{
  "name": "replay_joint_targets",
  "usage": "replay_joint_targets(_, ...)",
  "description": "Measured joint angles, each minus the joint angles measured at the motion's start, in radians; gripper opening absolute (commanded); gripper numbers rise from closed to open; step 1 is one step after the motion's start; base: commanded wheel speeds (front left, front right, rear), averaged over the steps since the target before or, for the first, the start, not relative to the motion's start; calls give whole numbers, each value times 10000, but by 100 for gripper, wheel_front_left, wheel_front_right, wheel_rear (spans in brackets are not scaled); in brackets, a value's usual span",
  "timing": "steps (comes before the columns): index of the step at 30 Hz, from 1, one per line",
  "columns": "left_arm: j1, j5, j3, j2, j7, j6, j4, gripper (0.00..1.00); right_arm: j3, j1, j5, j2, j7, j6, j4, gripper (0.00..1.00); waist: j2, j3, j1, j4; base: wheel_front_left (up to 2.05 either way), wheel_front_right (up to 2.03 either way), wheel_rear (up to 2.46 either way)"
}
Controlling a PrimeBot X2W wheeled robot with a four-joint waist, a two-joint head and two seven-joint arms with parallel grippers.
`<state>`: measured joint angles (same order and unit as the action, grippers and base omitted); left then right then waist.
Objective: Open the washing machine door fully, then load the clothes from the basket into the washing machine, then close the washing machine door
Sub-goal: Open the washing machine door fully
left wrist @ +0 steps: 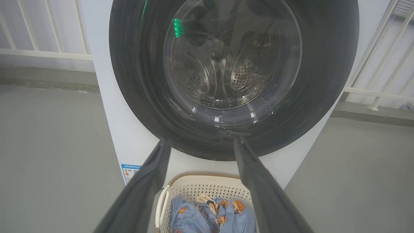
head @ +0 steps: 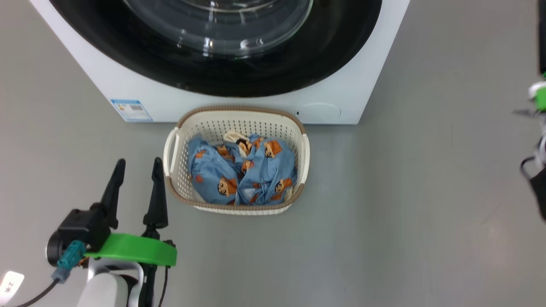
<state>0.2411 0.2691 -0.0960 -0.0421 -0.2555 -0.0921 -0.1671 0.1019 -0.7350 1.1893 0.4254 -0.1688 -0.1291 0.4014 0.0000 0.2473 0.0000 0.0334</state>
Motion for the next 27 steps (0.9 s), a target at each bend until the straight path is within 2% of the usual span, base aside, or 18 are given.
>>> replay_joint_targets(4,212,-27,-61,23,2,2,61,100,-33,-928,1241,370,826,0,625,0,0,378,0,51,0,0,0)
replay_joint_targets(8,366,-31,-105,40,0,2,190,100,63,-1816,1762,637,1388,0,1296,0,0,753,0,106,0,0,0)
replay_joint_targets(16,799,-104,-186,58,0,2,617,100,481,-3100,2702,725,2809,0,2155,0,0,1468,0,282,0,0,0)
replay_joint_targets(21,987,-98,-272,81,0,61,700,100,431,-3774,3841,654,4197,0,2266,0,0,1924,0,434,0,0,0)
replay_joint_targets(27,1136,56,-516,98,0,236,711,100,430,-4544,4418,633,5580,0,2502,0,0,2340,0,688,0,0,0)
